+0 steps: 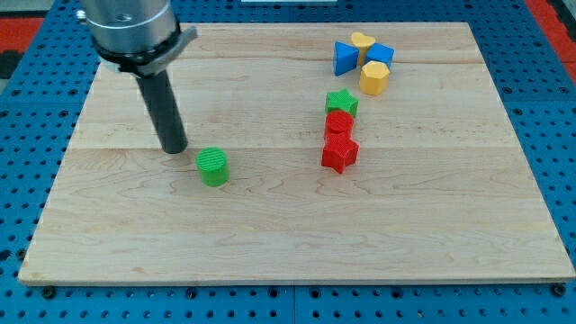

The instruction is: Move the green circle towards bottom center of the board

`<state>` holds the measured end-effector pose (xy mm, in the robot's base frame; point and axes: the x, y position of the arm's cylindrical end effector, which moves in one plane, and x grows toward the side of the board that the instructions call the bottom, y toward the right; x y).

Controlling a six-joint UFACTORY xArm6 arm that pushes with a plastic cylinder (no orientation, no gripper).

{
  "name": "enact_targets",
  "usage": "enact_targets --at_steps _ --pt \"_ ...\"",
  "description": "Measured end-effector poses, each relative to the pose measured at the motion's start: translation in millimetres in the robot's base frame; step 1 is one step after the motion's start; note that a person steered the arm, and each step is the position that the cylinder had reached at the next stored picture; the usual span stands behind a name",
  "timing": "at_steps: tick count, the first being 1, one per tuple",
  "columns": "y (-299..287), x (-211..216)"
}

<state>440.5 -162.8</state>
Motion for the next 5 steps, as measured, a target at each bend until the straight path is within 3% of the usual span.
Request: enact_targets --at_steps 1,2,5 --pt "-5.0 33.5" --pt "53.8 24.2" --pt "124.8 70.3"
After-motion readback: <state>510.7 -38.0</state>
